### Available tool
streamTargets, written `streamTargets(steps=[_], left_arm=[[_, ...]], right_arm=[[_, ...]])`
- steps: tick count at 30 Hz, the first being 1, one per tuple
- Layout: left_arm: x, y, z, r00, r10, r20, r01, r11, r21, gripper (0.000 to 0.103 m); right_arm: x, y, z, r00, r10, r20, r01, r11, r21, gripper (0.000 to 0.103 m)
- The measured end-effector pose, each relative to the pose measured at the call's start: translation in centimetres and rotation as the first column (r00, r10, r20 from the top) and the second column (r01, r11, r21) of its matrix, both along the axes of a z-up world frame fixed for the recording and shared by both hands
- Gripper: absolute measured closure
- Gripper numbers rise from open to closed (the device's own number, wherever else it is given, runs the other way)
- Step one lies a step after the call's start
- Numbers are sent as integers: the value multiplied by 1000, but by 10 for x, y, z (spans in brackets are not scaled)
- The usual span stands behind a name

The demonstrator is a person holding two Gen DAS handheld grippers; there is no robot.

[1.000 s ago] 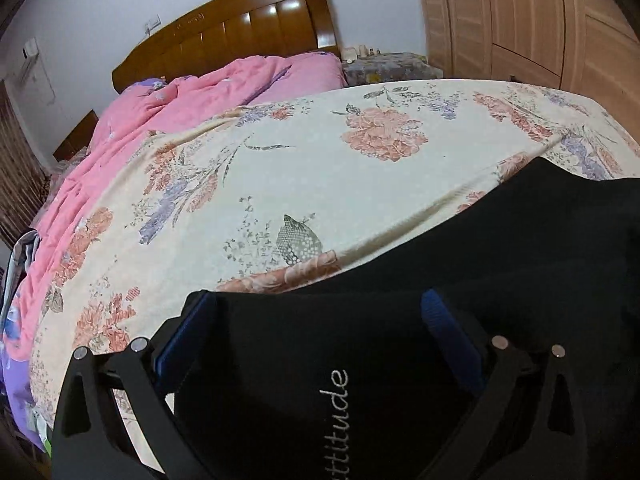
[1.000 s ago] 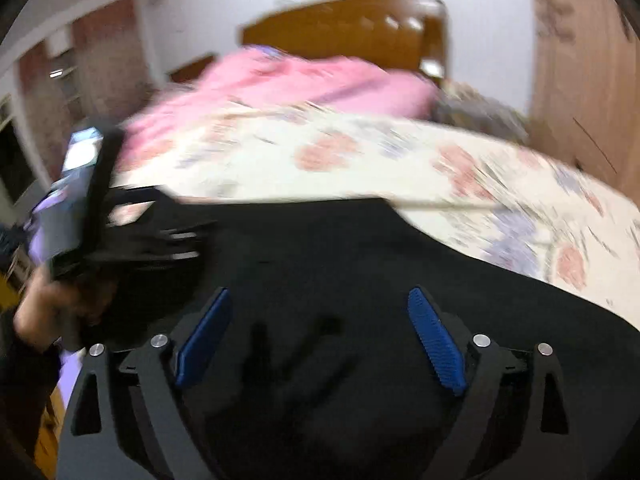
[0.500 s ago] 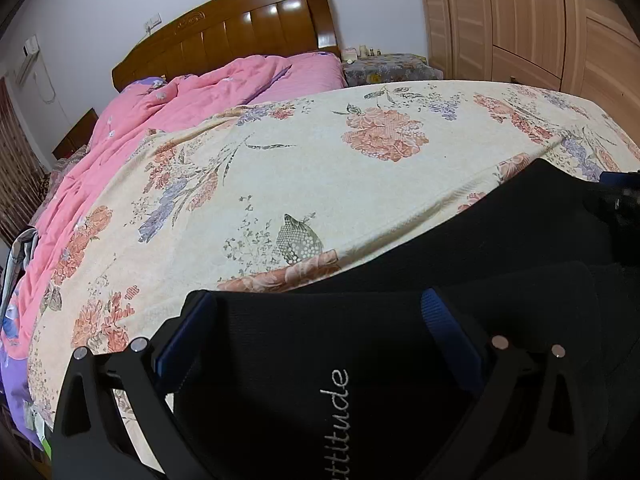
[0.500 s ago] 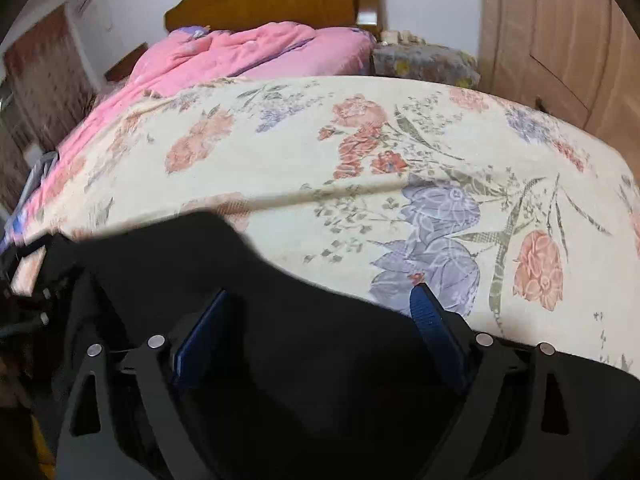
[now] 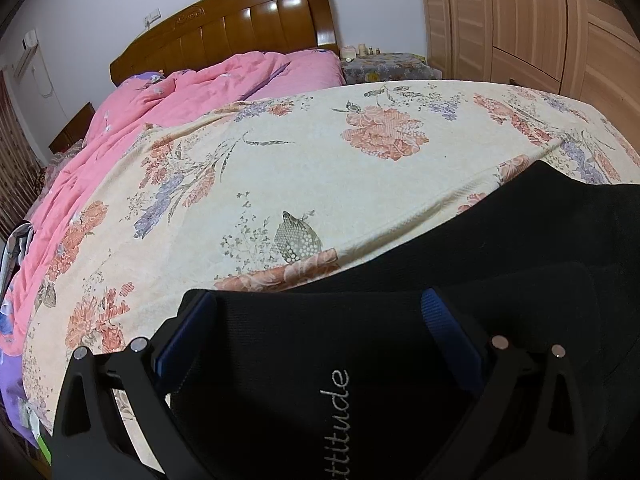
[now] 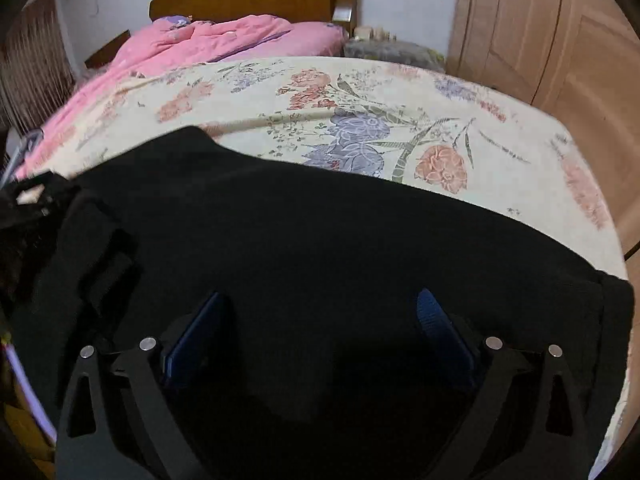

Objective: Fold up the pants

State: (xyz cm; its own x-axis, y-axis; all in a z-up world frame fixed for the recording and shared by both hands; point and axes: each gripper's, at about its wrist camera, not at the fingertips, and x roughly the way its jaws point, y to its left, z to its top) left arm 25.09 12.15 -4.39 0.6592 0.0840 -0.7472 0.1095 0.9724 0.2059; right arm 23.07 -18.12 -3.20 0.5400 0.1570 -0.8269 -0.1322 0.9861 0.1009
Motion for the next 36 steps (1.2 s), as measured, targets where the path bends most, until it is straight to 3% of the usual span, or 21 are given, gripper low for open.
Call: streamTargets(steps=[4, 6, 8, 11, 12, 14, 16, 18, 20, 23, 25, 27, 30, 32, 36], left_arm=[[0, 1, 1, 1000, -3, 0, 3, 1000, -14, 1], [-7, 3, 8, 999, -3, 32, 3, 1000, -22, 1], [-27, -5, 30, 992, 31, 121, -34, 999, 22, 6], [-96, -46, 87, 944, -94, 317, 128, 988, -88, 1], [-106, -60, 90, 940, -121, 318, 157, 983, -92, 1], [-117, -108, 73, 951, -230, 206, 252, 964, -88, 1], [-121, -138, 49, 941, -317, 122, 327, 942, -72, 1], [-121, -153, 23, 952, -301, 64, 304, 951, -49, 1], [-119, -151, 4, 959, -283, 12, 283, 953, -110, 2], [-124, -155, -18, 961, -275, 37, 276, 961, -10, 1], [-124, -150, -20, 969, -244, 27, 245, 968, -44, 1], [-123, -150, -20, 971, -239, 22, 240, 969, -53, 1], [-128, -148, -21, 970, -239, 41, 241, 969, -60, 1], [-132, -149, -21, 971, -236, 44, 239, 970, -55, 1], [-130, -149, -22, 970, -240, 45, 242, 969, -57, 1]], right_arm=[[-40, -23, 34, 992, -50, 118, 38, 994, 104, 9], [-73, -33, 43, 989, -34, 143, 22, 996, 88, 9], [-97, -37, 46, 984, -12, 179, 1, 998, 62, 9], [-119, -45, 42, 981, -30, 189, 22, 999, 44, 8], [-125, -43, 38, 983, -17, 183, 9, 999, 45, 8], [-130, -32, 29, 983, 33, 181, -39, 999, 30, 8], [-136, -17, 18, 983, 73, 167, -70, 997, -20, 8], [-143, -7, 4, 984, 109, 142, -103, 994, -44, 8], [-150, 0, -10, 981, 140, 132, -127, 986, -104, 6], [-161, -10, -16, 972, 166, 169, -152, 984, -88, 5], [-166, -10, -18, 969, 184, 163, -163, 977, -135, 5], [-168, -11, -13, 976, 149, 156, -132, 985, -114, 5], [-171, -4, -8, 970, 121, 210, -96, 987, -126, 5], [-168, 7, -19, 973, 149, 177, -117, 976, -182, 5], [-166, 4, -16, 983, 154, 104, -135, 976, -168, 5]])
